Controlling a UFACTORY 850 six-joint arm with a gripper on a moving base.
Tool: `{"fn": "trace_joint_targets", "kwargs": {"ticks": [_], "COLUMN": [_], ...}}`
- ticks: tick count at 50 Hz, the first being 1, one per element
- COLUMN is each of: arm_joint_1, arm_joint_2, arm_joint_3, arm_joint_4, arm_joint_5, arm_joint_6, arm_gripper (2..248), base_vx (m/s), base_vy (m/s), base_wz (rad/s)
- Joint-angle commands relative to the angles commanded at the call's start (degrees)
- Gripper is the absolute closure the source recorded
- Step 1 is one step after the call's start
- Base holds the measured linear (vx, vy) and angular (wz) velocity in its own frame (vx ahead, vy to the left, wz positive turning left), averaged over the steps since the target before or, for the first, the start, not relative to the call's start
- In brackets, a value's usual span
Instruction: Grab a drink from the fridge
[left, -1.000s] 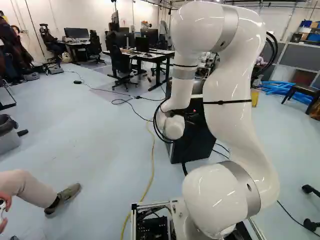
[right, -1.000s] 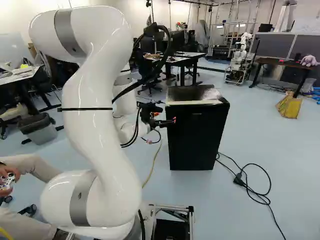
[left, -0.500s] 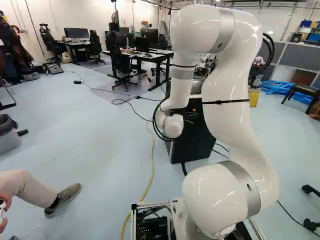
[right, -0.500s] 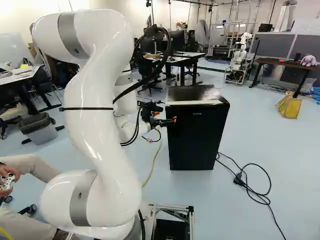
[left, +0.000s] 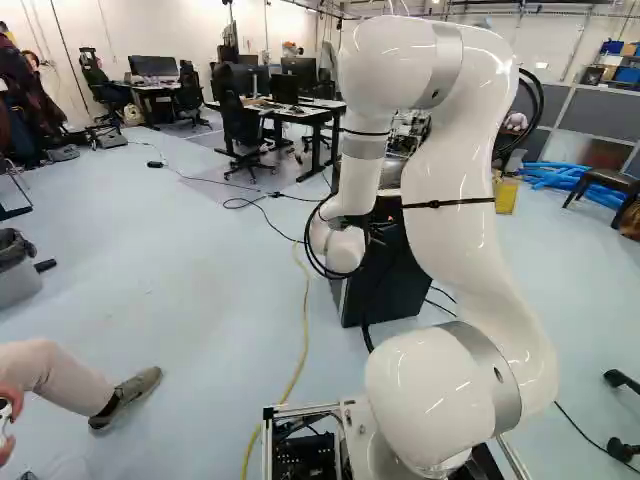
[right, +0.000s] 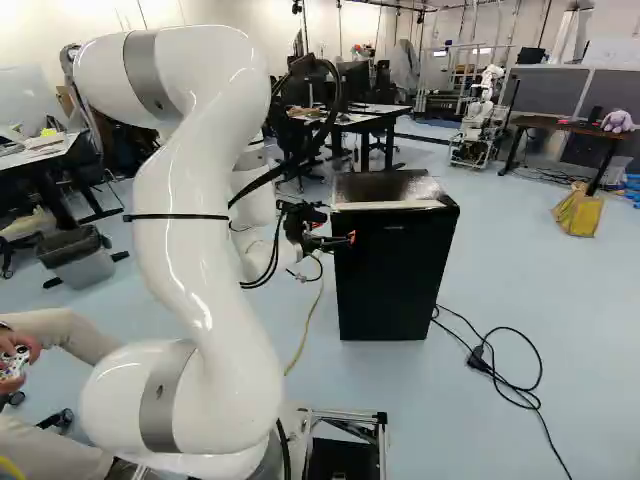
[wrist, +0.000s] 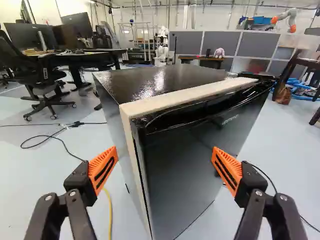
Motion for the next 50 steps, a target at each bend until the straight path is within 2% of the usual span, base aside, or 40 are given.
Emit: {"fn": "trace_joint_targets", "kwargs": {"ticks": [50], "arm_joint_1": [-0.4], "arm_joint_2": [-1.7], "arm_joint_3": [-2.7], "arm_joint_4": [4.1], "arm_joint_5": [1.8], "arm_joint_6": [0.0], "arm_gripper": [3], "base_vx": [0.000], "base_vy": [0.000], "base_wz": [0.000]}}
